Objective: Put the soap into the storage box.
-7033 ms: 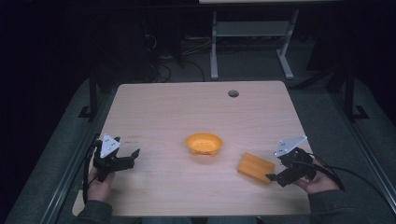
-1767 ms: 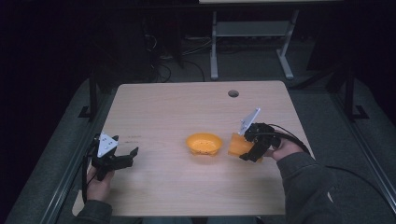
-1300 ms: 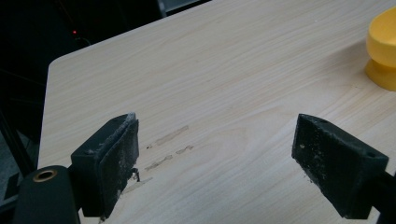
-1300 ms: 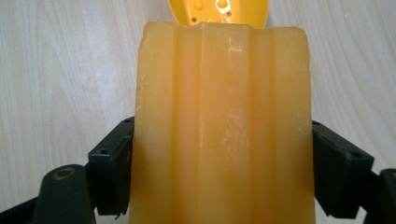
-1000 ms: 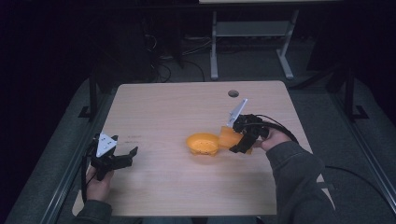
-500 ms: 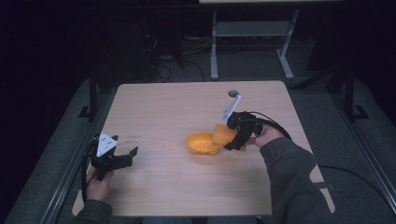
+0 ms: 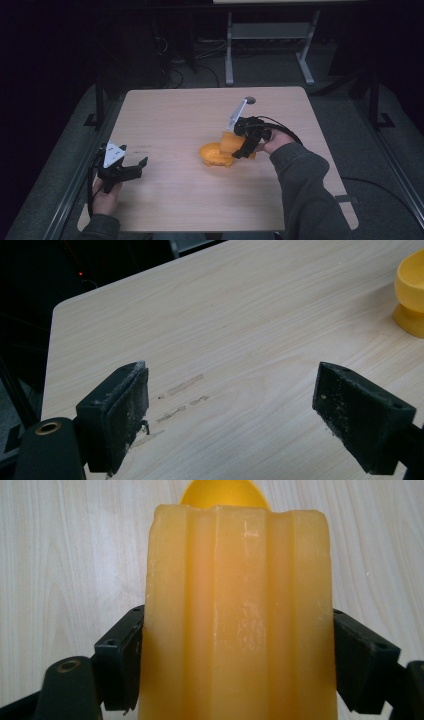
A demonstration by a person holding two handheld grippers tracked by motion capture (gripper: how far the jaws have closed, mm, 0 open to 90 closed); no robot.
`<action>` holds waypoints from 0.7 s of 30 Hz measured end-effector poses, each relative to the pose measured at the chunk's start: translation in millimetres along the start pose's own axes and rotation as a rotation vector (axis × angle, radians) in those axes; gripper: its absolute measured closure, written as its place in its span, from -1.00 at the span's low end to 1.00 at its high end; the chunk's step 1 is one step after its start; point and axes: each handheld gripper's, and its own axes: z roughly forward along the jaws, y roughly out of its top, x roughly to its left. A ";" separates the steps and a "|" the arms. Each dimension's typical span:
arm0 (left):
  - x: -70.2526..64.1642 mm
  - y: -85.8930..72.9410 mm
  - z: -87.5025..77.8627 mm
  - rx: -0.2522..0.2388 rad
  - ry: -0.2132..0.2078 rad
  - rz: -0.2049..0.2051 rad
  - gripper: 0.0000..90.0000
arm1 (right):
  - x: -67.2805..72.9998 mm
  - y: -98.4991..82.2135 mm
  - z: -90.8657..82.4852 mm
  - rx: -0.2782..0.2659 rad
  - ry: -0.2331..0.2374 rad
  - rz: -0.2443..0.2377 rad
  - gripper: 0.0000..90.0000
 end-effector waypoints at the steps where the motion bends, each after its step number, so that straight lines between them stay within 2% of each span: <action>1: 0.1 0.0 0.0 -0.001 0.000 0.000 -0.69 | -0.8 1.5 0.6 -0.006 0.004 -0.001 -0.54; 10: 0.5 -0.1 0.1 -0.004 0.001 -0.003 -0.69 | -4.4 20.1 4.6 -0.004 0.010 -0.031 -0.54; 13: 0.6 -0.1 0.2 -0.004 0.002 -0.004 -0.69 | -5.5 24.0 6.9 -0.018 0.013 -0.035 -0.54; 21: 0.6 0.0 0.3 -0.002 0.001 -0.003 -0.69 | -5.1 30.2 18.2 -0.007 0.028 -0.045 -0.54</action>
